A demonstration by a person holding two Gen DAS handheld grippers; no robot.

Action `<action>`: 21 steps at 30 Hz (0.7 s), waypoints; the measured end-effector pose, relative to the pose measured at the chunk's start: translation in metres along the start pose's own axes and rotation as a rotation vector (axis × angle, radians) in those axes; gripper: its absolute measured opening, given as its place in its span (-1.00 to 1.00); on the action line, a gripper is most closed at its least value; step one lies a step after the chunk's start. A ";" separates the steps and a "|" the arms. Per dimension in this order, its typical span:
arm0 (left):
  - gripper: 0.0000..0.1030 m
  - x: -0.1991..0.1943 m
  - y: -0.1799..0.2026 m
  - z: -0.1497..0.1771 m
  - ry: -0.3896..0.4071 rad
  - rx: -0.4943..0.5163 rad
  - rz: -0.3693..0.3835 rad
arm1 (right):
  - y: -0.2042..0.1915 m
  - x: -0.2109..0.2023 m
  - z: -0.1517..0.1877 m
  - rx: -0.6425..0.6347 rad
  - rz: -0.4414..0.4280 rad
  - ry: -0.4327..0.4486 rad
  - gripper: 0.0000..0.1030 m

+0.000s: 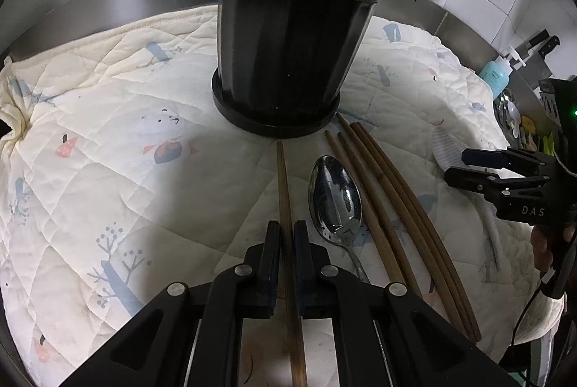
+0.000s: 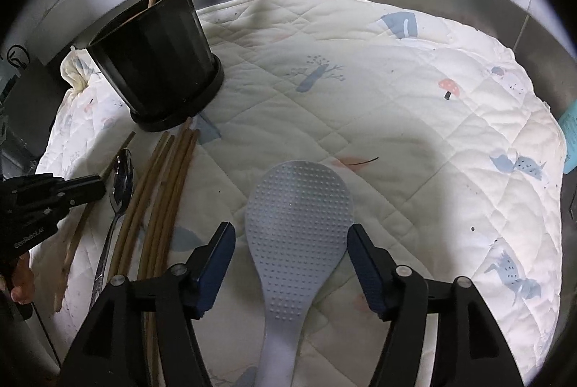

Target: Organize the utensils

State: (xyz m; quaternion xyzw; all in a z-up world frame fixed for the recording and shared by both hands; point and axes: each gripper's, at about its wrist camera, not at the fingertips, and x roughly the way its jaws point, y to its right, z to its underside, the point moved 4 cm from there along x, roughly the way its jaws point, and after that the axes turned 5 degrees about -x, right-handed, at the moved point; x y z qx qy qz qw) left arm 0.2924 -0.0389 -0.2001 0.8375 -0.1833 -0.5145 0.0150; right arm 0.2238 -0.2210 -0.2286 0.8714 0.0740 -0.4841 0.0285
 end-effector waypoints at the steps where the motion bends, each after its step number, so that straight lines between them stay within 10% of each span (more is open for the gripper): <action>1: -0.86 0.001 0.000 0.000 0.001 -0.002 0.004 | 0.000 0.000 0.000 -0.003 0.004 -0.005 0.38; 21: -0.86 0.004 0.000 -0.002 -0.002 0.007 0.016 | -0.012 0.010 -0.005 -0.029 0.081 -0.050 0.51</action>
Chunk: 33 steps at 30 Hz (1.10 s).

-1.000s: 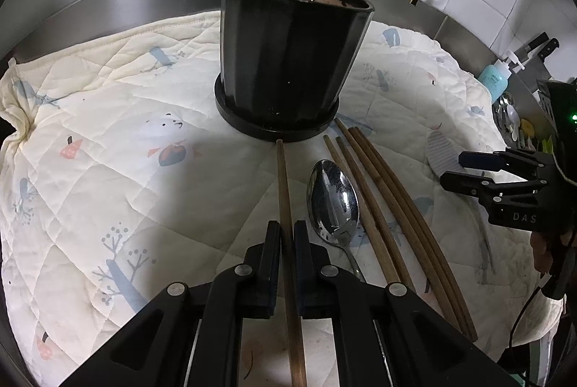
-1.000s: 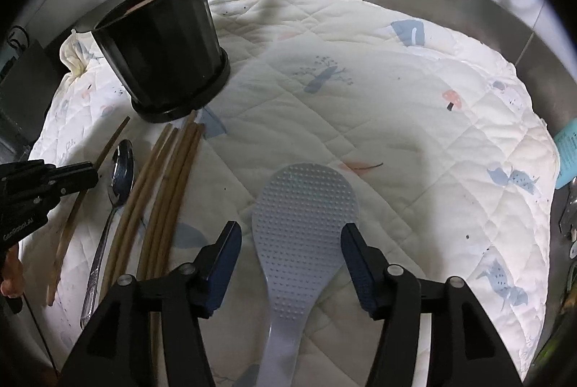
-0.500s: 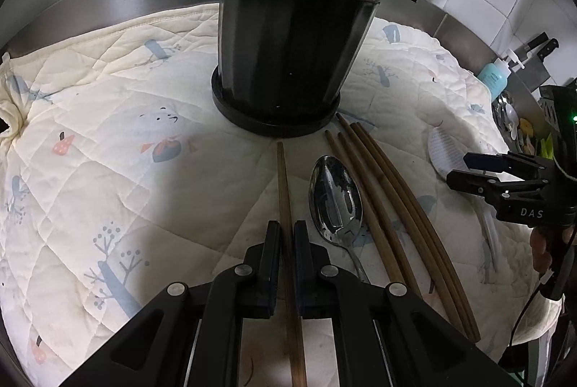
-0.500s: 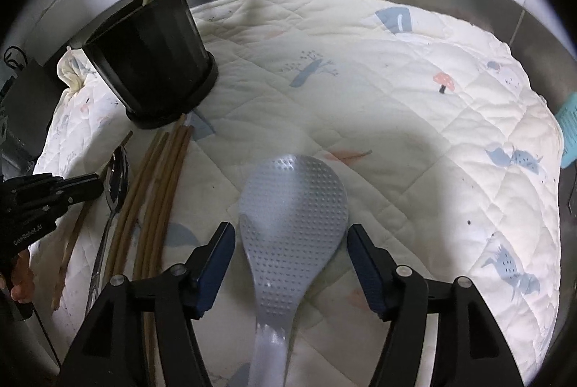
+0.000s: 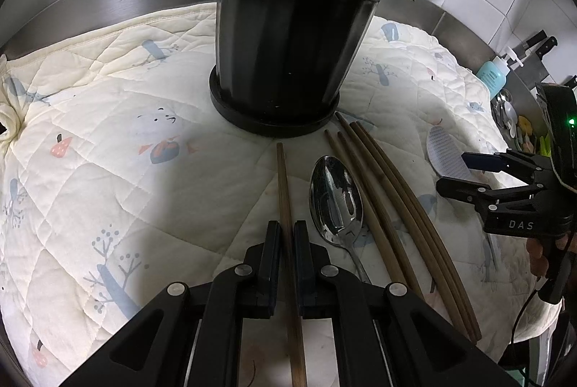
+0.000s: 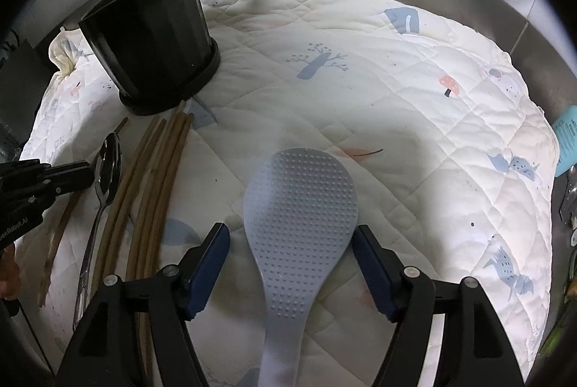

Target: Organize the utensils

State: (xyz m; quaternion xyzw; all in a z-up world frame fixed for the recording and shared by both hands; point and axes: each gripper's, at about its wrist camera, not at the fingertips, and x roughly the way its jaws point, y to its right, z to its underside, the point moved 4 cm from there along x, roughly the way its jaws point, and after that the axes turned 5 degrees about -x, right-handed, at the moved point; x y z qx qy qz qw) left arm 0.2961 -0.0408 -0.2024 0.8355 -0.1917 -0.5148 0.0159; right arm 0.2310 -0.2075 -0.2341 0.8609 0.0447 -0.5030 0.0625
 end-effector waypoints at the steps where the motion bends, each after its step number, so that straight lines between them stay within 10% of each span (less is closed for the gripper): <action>1: -0.86 0.000 0.000 0.000 0.000 0.000 0.001 | 0.000 0.000 -0.001 0.002 0.000 -0.001 0.51; 33: -0.87 -0.059 -0.011 -0.018 0.159 -0.122 0.144 | 0.001 -0.064 -0.008 0.000 -0.049 0.184 0.28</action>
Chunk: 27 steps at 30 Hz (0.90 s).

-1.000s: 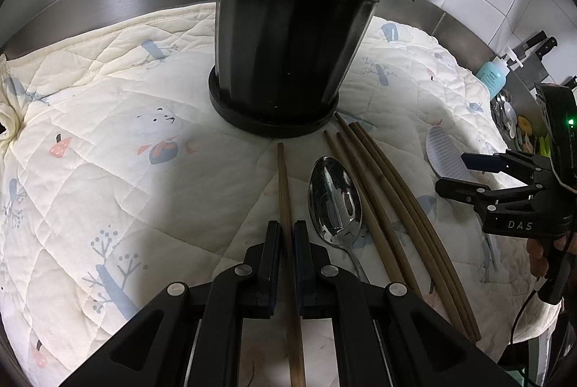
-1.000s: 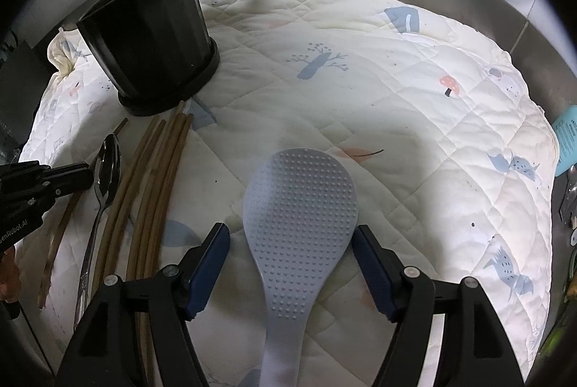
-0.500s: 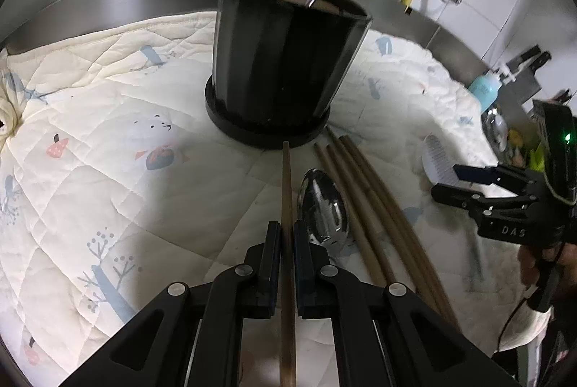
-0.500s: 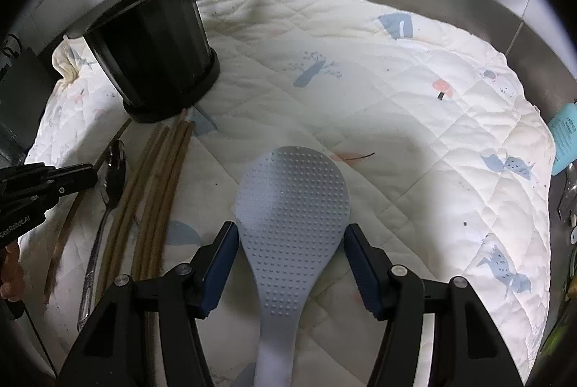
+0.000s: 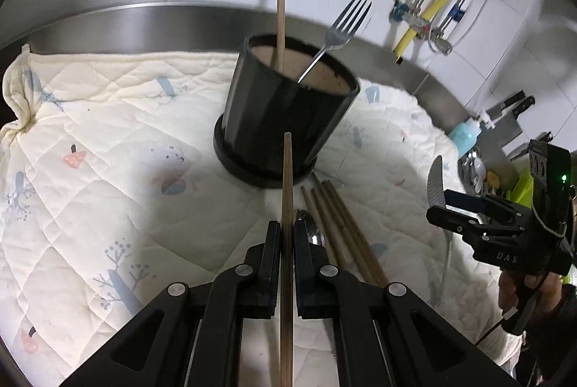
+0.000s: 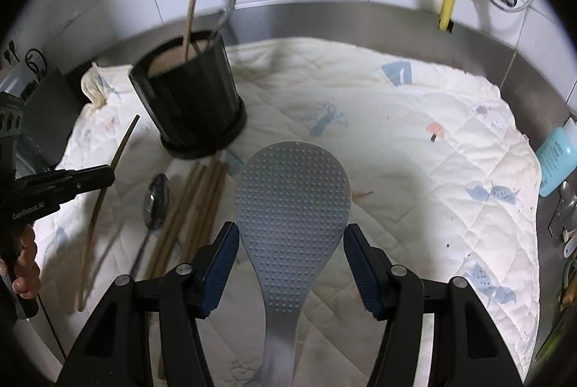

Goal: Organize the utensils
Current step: 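Carry the chopstick toward the black holder with the left tool while the right tool opens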

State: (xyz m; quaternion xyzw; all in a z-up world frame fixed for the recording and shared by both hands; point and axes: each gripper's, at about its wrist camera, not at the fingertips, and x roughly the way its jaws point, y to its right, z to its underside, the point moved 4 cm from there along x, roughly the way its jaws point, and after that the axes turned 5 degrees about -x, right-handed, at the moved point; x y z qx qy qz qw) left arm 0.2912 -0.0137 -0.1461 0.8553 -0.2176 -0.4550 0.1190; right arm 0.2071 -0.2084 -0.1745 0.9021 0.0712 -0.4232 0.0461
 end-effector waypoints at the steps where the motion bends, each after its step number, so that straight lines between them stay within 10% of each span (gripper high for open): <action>1: -0.87 -0.002 0.002 -0.002 0.006 -0.001 -0.001 | -0.002 -0.001 -0.002 0.000 -0.002 0.006 0.28; 23: -0.87 -0.066 0.030 -0.038 0.190 0.004 0.047 | -0.015 -0.039 -0.023 -0.023 -0.023 0.164 0.23; 25: -0.87 -0.068 0.033 -0.041 0.200 0.005 0.051 | -0.016 -0.040 -0.025 -0.024 -0.033 0.168 -0.44; 27: -0.87 -0.069 0.034 -0.044 0.204 0.009 0.051 | -0.014 -0.038 -0.027 -0.010 -0.039 0.157 -0.46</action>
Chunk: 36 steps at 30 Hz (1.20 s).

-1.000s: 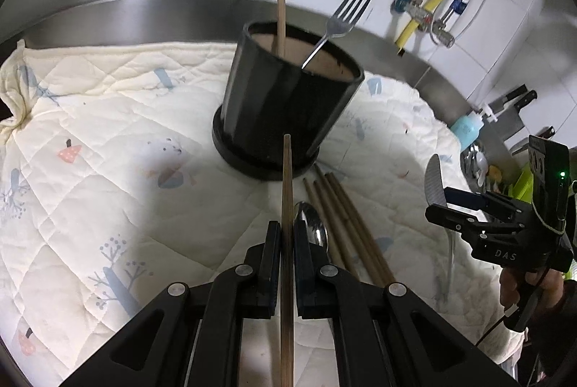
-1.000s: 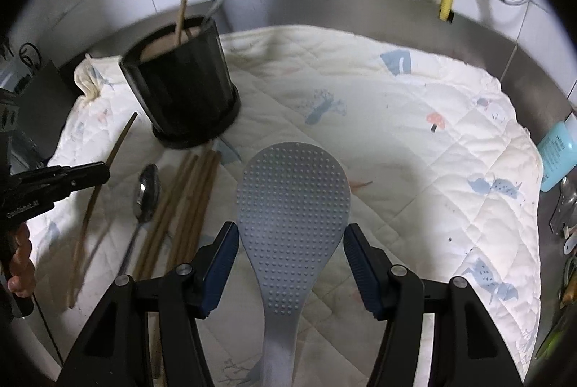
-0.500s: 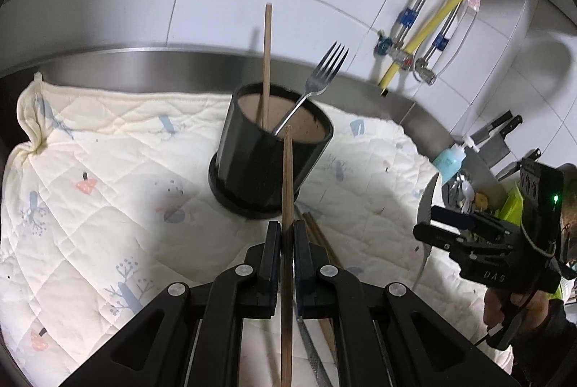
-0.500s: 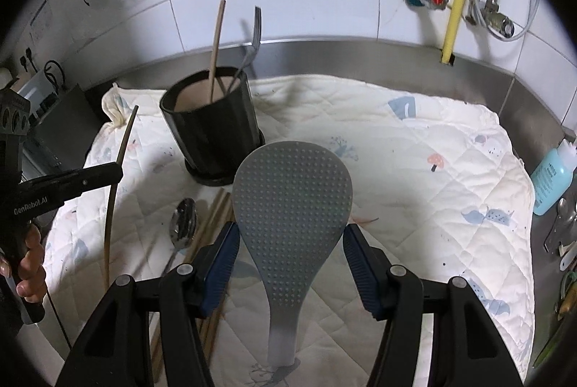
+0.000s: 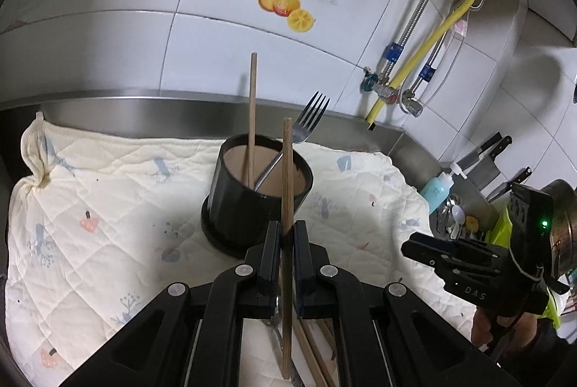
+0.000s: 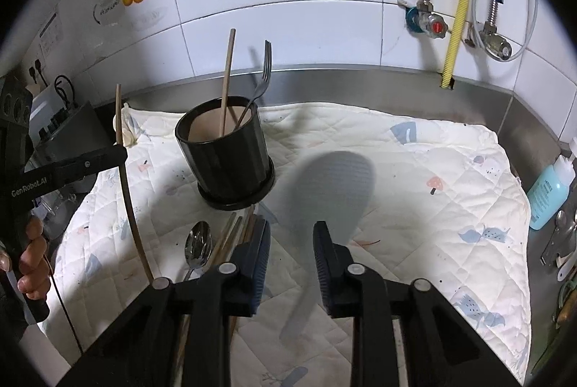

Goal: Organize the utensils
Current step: 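Carry the chopstick toward the black holder with the left tool while the right tool opens, then lift the white rice paddle with the right tool while the left tool holds the chopstick above the holder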

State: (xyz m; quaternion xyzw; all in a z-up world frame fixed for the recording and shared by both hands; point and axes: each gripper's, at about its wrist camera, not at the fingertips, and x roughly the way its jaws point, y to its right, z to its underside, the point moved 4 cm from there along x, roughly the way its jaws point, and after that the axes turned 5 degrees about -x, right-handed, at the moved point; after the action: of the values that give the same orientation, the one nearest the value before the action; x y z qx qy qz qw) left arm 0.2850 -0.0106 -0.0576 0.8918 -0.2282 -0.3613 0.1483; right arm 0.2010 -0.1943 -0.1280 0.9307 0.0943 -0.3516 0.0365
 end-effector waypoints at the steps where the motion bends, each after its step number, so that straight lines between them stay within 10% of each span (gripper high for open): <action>1: -0.87 0.000 0.000 -0.001 0.001 0.000 0.000 | 0.002 0.002 0.000 0.013 -0.011 -0.007 -0.46; 13: -0.87 0.006 -0.008 -0.002 -0.005 -0.014 -0.002 | 0.006 0.017 0.008 0.031 -0.020 -0.062 -0.46; 19: -0.87 0.008 -0.010 -0.001 -0.010 -0.012 0.007 | 0.014 0.045 0.013 0.067 0.007 -0.145 0.02; 36: -0.87 0.016 -0.022 -0.012 -0.017 -0.027 0.035 | 0.049 0.116 0.013 0.229 0.100 -0.273 0.22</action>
State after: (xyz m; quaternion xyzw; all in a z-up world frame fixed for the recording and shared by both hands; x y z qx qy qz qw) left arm 0.3106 0.0013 -0.0683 0.8825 -0.2403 -0.3692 0.1647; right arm 0.2879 -0.2261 -0.2144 0.8760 0.0013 -0.4806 -0.0399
